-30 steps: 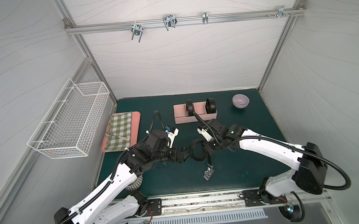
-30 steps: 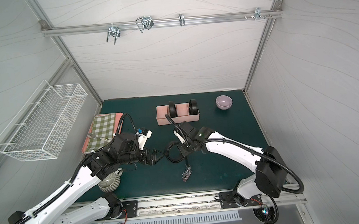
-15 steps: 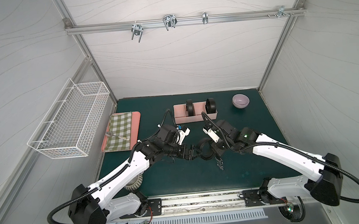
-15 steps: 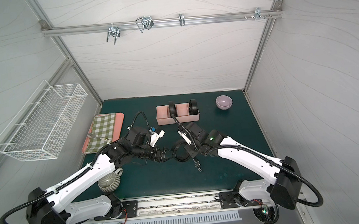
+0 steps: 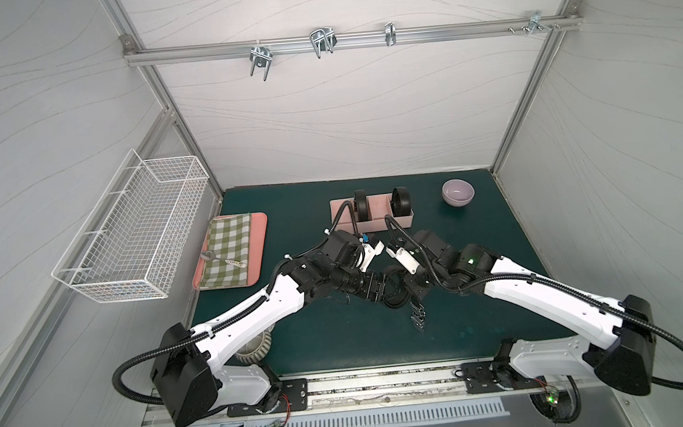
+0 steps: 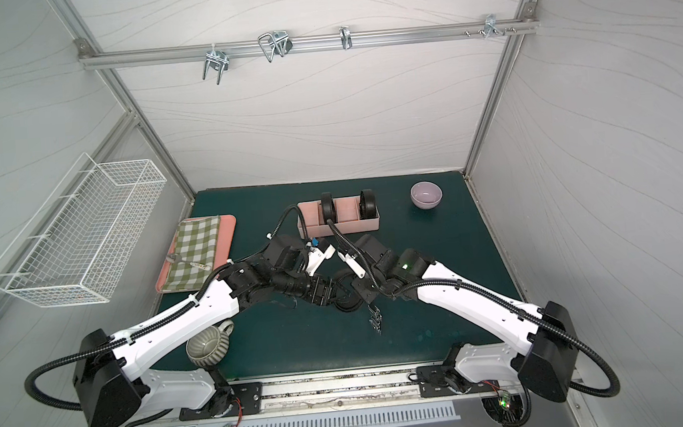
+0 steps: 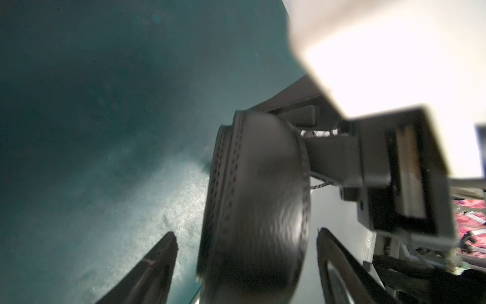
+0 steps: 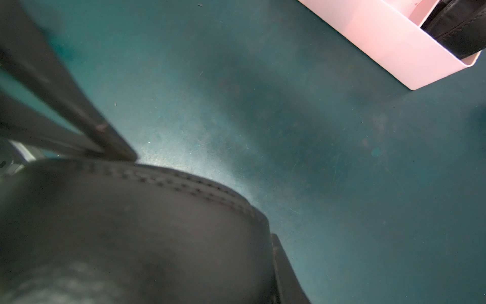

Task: Place the belts into the storage roll
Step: Roll the belt.

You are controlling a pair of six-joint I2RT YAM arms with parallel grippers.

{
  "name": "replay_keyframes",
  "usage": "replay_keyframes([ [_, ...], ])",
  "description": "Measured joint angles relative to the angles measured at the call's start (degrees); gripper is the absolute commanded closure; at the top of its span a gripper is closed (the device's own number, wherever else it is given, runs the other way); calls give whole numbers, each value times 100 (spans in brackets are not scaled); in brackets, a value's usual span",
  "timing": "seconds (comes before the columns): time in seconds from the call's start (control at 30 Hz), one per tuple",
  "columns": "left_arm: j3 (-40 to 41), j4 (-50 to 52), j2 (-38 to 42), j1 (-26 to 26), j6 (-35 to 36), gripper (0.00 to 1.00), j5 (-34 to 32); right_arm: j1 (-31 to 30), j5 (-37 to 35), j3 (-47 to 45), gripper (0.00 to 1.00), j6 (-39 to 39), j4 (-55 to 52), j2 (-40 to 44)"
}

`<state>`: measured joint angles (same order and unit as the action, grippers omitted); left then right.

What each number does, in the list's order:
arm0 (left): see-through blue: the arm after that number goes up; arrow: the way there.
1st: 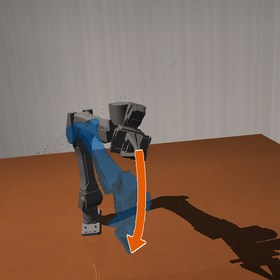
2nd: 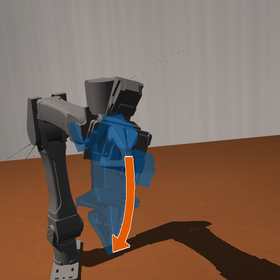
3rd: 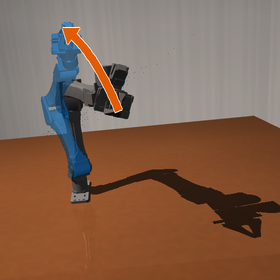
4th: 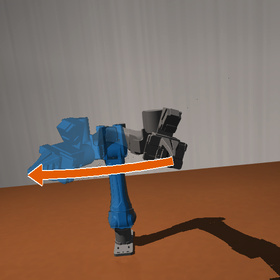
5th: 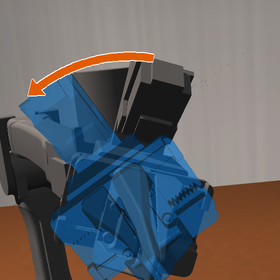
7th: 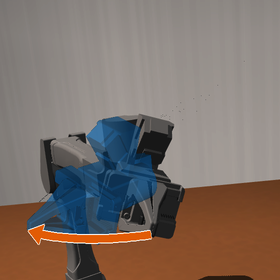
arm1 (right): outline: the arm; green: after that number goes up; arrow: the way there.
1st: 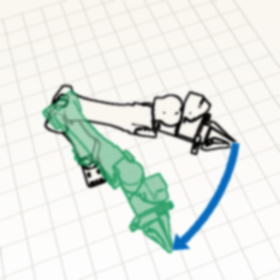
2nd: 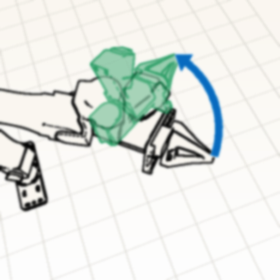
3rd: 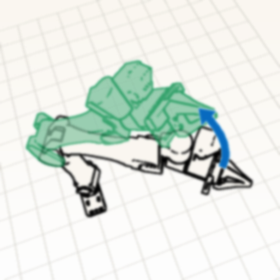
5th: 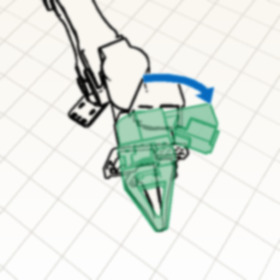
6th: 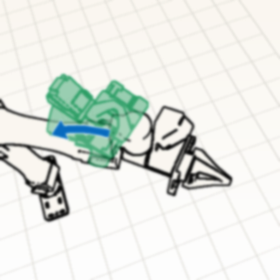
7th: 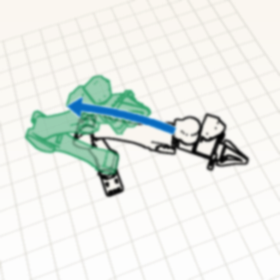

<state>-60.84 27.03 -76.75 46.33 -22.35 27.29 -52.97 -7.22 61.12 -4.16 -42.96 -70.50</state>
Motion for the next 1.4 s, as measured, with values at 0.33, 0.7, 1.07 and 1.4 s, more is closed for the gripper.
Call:
replay_keyframes([
  [0.33, -503, 431, -267, 68, 354, 71, -111, -9, 138, -2, 100, 72, -59, 31],
  [0.7, -643, 667, -304, 129, 428, 87, -291, -11, 227, -81, 89, -186, 11, 52],
  [1.07, -966, 1196, -199, 382, 459, 91, -883, 385, 973, -693, 42, -1176, 977, 452],
  [1.4, -1106, 1261, -111, 479, 417, 92, -1115, 693, 1399, -1504, 28, -1856, 2100, 1104],
])
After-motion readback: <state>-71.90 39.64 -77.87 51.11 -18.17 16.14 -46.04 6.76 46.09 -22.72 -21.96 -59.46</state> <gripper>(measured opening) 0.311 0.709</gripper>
